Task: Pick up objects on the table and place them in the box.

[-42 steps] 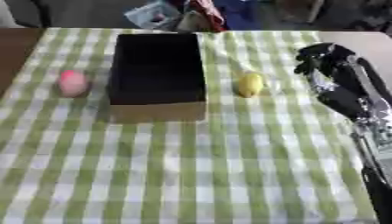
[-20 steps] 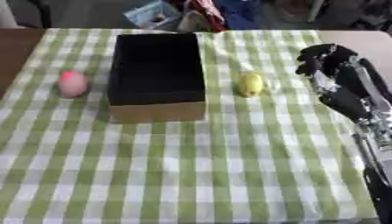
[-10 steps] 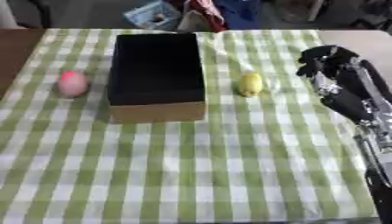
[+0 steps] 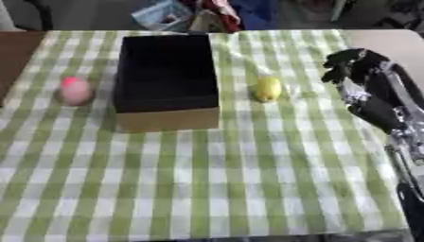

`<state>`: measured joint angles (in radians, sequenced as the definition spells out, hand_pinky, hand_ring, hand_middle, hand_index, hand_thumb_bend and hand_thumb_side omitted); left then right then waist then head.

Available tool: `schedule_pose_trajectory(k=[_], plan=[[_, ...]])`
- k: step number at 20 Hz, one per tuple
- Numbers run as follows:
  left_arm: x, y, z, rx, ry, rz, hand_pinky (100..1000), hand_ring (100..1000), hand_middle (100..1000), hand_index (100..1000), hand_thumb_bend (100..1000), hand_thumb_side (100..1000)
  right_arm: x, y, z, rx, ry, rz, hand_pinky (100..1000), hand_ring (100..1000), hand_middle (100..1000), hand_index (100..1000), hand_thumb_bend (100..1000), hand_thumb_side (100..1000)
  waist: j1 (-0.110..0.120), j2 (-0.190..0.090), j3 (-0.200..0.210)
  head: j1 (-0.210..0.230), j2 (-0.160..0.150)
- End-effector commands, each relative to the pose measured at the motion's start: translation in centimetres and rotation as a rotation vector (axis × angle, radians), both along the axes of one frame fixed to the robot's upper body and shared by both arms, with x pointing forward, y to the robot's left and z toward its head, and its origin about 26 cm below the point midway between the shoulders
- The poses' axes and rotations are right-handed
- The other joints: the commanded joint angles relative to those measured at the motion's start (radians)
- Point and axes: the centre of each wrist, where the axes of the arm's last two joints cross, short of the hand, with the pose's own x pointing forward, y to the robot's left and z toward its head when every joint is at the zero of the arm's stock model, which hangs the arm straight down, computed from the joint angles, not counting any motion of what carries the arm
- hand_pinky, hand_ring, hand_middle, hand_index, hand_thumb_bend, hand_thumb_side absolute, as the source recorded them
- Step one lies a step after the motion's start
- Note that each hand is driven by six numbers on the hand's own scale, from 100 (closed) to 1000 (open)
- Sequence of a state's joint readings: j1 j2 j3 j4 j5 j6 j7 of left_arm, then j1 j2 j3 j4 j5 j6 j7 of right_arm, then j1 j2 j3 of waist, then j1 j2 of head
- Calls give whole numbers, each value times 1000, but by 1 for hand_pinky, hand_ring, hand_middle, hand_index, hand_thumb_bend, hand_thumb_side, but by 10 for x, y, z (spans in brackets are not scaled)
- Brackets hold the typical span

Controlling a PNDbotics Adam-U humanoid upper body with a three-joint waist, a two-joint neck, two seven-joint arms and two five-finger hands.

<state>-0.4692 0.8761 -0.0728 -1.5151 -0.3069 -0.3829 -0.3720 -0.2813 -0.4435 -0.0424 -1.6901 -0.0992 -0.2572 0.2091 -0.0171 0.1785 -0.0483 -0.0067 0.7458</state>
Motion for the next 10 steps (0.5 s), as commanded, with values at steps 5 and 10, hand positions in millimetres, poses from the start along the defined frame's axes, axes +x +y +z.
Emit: schedule_pose_trajectory(k=[5, 10], plan=[[29, 10, 8, 108, -30, 74, 628, 555, 589, 767, 522, 261, 1, -1, 12, -24, -27, 14, 706, 572, 610, 718, 100, 449, 4, -18, -12, 9, -1], [50, 2, 2, 120, -44, 112, 624, 552, 585, 766, 529, 270, 1, 1, 12, -24, -26, 23, 706, 572, 610, 718, 100, 450, 3, -19, -21, 17, -4]])
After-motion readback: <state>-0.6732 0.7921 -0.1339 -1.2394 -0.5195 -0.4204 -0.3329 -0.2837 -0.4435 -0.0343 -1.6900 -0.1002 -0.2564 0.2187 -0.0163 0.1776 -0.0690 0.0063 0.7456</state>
